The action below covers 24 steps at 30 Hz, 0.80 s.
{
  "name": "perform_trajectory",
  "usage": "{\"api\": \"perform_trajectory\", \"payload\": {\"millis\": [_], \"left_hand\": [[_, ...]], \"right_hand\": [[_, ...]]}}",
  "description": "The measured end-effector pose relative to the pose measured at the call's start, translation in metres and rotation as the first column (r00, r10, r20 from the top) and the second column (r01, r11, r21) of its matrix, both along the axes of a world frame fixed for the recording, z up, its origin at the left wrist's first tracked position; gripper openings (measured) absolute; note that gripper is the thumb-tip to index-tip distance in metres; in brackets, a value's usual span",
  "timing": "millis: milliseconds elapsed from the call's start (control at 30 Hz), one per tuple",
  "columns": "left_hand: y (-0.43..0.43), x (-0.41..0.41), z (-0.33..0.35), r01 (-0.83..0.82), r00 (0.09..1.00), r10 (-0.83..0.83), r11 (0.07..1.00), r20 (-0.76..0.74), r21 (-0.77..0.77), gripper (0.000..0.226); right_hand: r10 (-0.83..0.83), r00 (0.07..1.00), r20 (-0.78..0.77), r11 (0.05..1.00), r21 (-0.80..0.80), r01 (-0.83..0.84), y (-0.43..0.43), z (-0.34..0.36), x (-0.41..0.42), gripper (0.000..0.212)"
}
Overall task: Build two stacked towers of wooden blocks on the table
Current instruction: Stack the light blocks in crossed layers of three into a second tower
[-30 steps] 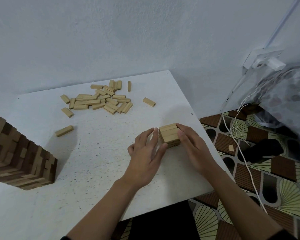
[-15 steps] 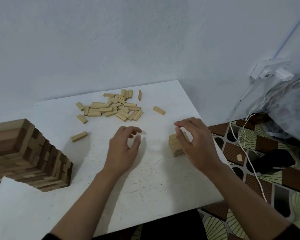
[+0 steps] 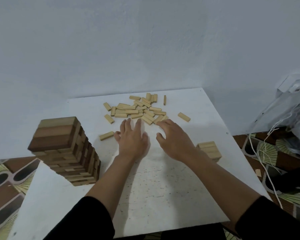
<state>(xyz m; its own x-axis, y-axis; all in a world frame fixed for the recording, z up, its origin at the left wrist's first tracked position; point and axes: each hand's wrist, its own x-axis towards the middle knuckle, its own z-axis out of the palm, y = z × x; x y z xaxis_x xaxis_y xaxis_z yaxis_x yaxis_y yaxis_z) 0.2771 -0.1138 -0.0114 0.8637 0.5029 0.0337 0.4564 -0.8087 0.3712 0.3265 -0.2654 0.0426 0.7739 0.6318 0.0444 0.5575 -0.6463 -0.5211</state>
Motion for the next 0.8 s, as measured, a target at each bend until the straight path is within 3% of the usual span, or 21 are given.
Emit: {"api": "perform_trajectory", "payload": {"millis": [167,300,600,800], "left_hand": [[0.015,-0.023,-0.004,-0.208,0.978,0.208,0.978,0.006,-0.036,0.068],[0.02,-0.035,-0.007,-0.241,0.97,0.24,0.969,-0.026,-0.056,0.07],[0.008,-0.061,-0.019,0.104,0.955,-0.037,0.971,0.295,-0.214,0.046],[0.001,-0.079,-0.021,0.193,0.892,-0.072,0.953,0.447,-0.232,0.027]], "right_hand": [[-0.006,0.999,-0.036,1.0,-0.011,0.005,0.021,-0.017,0.001,0.049],[-0.024,0.999,-0.033,1.0,-0.007,0.024,0.033,-0.032,0.001,0.05],[-0.054,0.996,0.067,0.996,-0.07,0.058,0.046,-0.047,0.017,0.048],[0.084,0.982,0.172,0.96,-0.277,-0.034,0.056,-0.048,0.023,0.046]]}}
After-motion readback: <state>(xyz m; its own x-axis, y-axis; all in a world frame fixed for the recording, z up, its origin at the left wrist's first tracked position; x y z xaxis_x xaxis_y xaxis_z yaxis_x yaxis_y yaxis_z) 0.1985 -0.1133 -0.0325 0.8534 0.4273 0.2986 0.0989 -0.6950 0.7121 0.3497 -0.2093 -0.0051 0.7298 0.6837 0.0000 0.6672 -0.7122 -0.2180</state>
